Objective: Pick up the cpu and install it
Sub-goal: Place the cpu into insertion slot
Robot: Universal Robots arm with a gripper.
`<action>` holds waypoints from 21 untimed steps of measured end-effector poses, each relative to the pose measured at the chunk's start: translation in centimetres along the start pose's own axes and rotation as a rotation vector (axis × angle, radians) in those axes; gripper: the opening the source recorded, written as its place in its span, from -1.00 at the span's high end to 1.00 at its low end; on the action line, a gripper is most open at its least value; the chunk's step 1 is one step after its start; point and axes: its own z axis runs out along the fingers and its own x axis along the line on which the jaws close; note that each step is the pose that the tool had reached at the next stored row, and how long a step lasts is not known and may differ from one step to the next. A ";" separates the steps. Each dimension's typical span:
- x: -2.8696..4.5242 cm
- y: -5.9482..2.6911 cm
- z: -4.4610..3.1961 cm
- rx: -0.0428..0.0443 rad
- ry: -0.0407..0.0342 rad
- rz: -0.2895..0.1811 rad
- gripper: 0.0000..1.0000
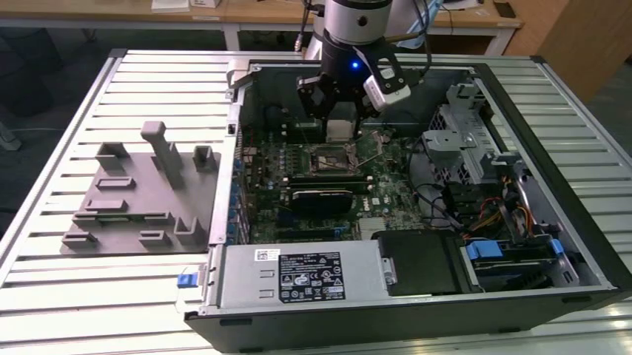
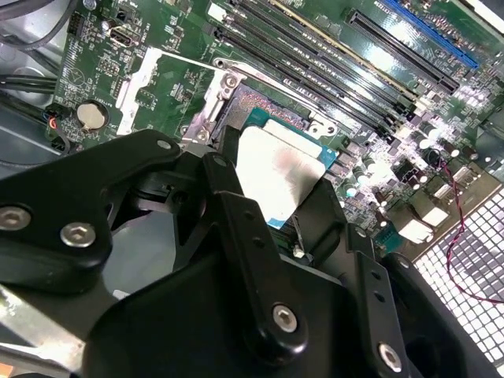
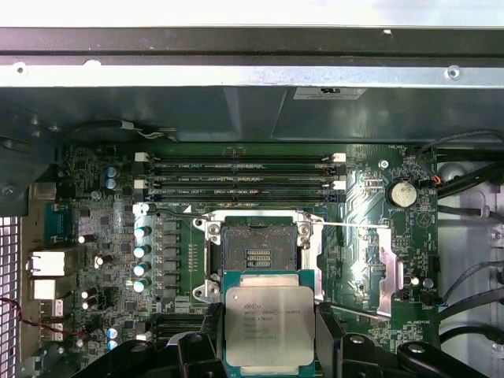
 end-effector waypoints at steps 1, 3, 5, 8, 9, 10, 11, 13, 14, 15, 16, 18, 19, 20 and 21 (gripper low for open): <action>0.00 0.00 0.00 0.0000 0.0000 0.000 -0.08; 0.00 0.00 0.00 -0.0001 0.0000 0.000 -0.08; 0.00 0.00 0.00 0.0000 0.0000 0.003 -0.08; 0.00 0.00 0.01 0.0000 -0.0006 0.018 -0.08; 0.00 0.00 0.01 0.0000 -0.0009 0.024 -0.08; 0.00 0.00 0.01 0.0001 -0.0012 0.033 -0.08; 0.00 0.00 0.01 0.0001 -0.0015 0.043 -0.08; 0.00 0.00 0.01 0.0001 -0.0025 0.069 -0.08; 0.00 0.00 0.01 0.0002 -0.0030 0.084 -0.08; 0.00 0.00 0.01 0.0003 -0.0035 0.098 -0.08; 0.00 0.00 0.01 0.0004 -0.0040 0.113 -0.08; 0.00 0.00 0.01 0.0006 -0.0052 0.146 -0.08; 0.00 0.00 0.01 0.0007 -0.0058 0.162 -0.08; 0.00 0.00 0.01 0.0007 -0.0063 0.178 -0.08; 0.00 0.00 0.01 0.0009 -0.0069 0.195 -0.08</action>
